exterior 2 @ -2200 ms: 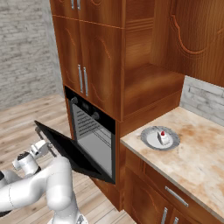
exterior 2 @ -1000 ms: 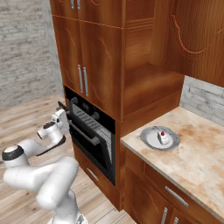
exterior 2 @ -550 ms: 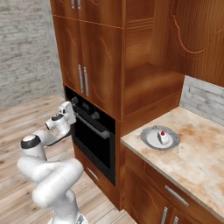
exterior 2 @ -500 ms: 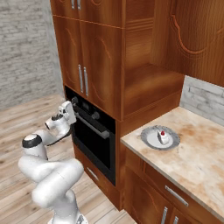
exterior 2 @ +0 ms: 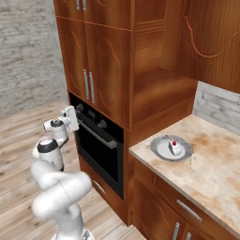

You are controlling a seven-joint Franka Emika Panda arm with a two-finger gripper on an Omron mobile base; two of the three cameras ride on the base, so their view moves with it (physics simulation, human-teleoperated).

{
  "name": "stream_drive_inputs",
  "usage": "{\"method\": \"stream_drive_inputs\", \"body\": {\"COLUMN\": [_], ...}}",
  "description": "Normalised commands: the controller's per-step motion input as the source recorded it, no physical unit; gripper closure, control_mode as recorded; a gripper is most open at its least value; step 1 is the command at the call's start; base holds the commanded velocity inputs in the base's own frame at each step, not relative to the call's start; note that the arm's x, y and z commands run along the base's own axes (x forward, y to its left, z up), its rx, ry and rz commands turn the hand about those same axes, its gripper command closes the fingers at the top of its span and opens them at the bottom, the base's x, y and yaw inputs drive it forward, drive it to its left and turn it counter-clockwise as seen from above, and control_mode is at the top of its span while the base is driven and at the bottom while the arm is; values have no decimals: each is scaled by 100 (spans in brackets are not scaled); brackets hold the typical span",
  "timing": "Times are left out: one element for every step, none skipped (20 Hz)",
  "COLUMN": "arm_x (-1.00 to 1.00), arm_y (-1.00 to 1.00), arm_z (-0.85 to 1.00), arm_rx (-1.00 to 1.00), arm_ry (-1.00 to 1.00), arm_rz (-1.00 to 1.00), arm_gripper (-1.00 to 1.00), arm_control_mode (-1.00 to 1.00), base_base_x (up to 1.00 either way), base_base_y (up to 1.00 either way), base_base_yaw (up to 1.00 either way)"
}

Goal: Take the baked cake out of the oven and place it on the plate for cooling. Then close the oven door.

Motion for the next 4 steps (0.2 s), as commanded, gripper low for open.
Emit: {"method": "stream_drive_inputs", "body": {"arm_x": [32,28,25,21], "arm_y": [-19,-20,-20,-20], "arm_z": [-45,-44,-41,-38], "arm_rx": [-29,-29,-29,-28], "arm_ry": [0,0,0,0], "arm_rz": [-2,-2,-2,-4], "arm_gripper": [-100,-100,-100,-100], "arm_control_mode": [-100,-100,-100,-100], "base_base_x": [0,0,0,0], "base_base_y": [0,0,0,0], "base_base_yaw": [0,0,0,0]}}
